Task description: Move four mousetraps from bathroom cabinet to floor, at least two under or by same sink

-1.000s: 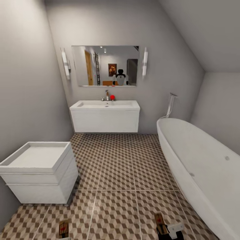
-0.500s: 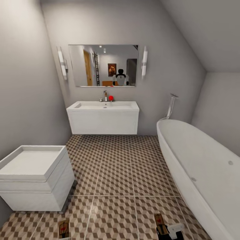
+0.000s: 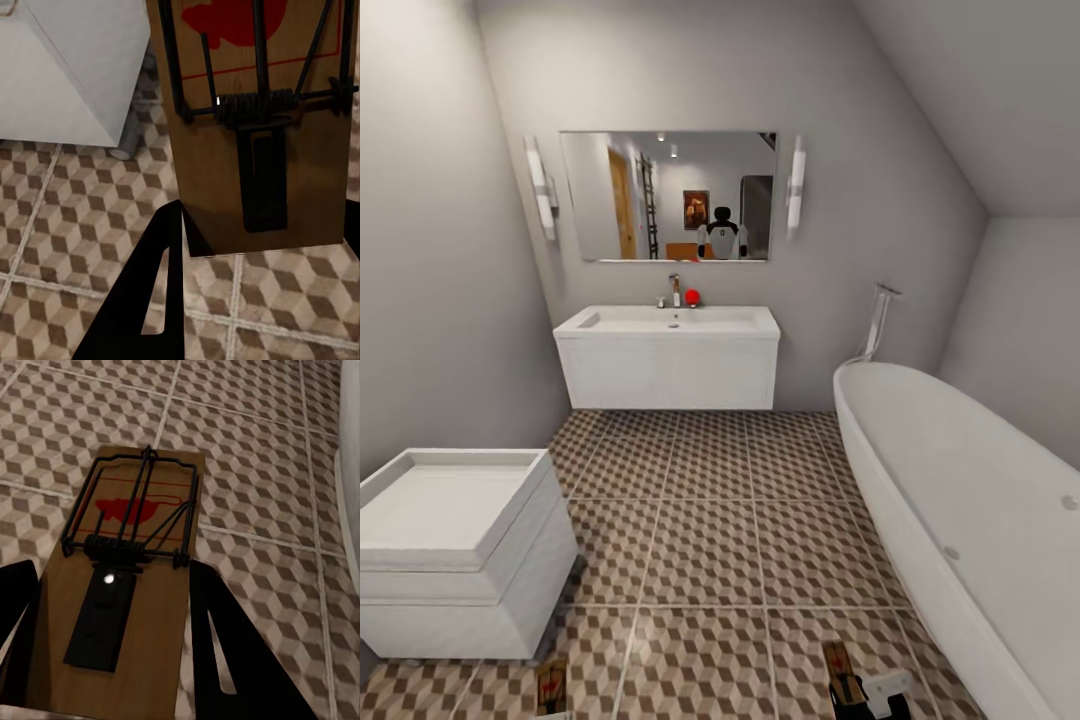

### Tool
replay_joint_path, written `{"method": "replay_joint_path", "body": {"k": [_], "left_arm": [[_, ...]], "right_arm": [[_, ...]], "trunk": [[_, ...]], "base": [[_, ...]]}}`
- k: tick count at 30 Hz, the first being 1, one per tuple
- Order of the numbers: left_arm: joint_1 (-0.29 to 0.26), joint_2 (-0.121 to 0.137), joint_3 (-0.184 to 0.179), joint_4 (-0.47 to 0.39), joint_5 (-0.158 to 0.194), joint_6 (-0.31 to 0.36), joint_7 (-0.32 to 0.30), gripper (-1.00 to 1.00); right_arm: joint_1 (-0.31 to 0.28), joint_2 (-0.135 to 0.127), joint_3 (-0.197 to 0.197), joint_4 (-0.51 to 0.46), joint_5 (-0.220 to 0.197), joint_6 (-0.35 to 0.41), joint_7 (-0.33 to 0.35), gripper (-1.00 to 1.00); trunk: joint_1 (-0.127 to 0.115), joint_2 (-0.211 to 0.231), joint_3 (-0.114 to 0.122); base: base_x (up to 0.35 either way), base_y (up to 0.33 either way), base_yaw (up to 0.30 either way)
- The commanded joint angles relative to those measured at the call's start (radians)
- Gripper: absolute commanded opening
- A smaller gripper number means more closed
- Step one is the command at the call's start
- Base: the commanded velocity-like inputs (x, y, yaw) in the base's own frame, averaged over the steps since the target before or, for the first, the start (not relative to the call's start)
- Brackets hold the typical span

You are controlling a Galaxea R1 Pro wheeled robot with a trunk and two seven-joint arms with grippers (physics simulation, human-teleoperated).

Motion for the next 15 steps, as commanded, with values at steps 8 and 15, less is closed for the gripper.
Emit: {"method": "replay_joint_path", "body": {"k": [8, 15], "left_arm": [[-0.001, -0.002, -0.008, 0.003, -0.001, -0.003, 0.009, -1.00], [-0.001, -0.002, -0.008, 0.003, -0.001, -0.004, 0.008, -1.00]], "right_arm": [[-0.001, 0.000, 0.005, 0.001, 0.000, -0.003, 0.001, -1.00], [-0.001, 0.009, 0.005, 0.001, 0.000, -0.003, 0.001, -1.00]], "trunk": [[0.000, 0.000, -0.001], [0.000, 0.000, -0.001]], "base": [[0.188, 0.000, 0.000], [0.188, 0.000, 0.000]]}}
